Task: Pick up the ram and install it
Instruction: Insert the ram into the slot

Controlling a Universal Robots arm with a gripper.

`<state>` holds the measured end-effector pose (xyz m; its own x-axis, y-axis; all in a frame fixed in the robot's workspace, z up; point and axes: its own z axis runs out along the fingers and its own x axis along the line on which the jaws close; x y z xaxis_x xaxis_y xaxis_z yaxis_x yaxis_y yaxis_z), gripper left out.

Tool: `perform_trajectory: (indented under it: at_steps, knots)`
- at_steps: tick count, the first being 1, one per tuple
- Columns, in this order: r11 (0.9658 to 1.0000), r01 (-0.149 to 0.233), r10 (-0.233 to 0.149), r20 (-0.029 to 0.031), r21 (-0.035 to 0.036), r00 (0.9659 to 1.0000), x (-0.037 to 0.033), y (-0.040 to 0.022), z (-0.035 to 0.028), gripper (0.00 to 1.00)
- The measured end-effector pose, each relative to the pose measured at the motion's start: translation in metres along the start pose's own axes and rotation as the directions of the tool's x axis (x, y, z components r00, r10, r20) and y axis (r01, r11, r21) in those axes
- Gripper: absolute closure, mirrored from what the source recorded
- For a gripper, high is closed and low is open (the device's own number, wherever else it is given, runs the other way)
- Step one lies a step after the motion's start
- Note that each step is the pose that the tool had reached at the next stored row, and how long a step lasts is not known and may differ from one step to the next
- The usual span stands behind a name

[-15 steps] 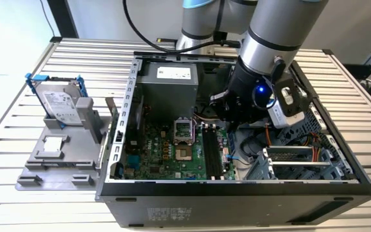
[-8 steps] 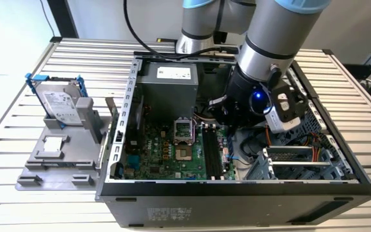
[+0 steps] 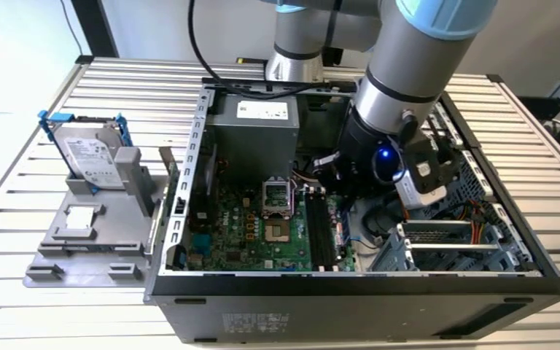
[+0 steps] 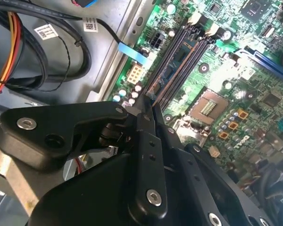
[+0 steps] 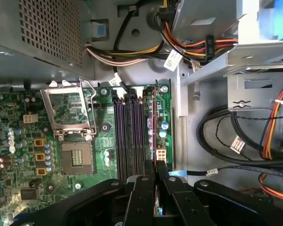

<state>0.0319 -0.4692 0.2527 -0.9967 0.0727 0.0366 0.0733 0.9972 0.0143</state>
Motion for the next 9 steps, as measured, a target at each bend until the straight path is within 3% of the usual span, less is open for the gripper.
perform_trajectory:
  at_steps: [9]
  knots:
    - [0.9993,0.038,-0.038,-0.0005,0.0013,0.9993,-0.0006,-0.0010,0.0165,1.00]
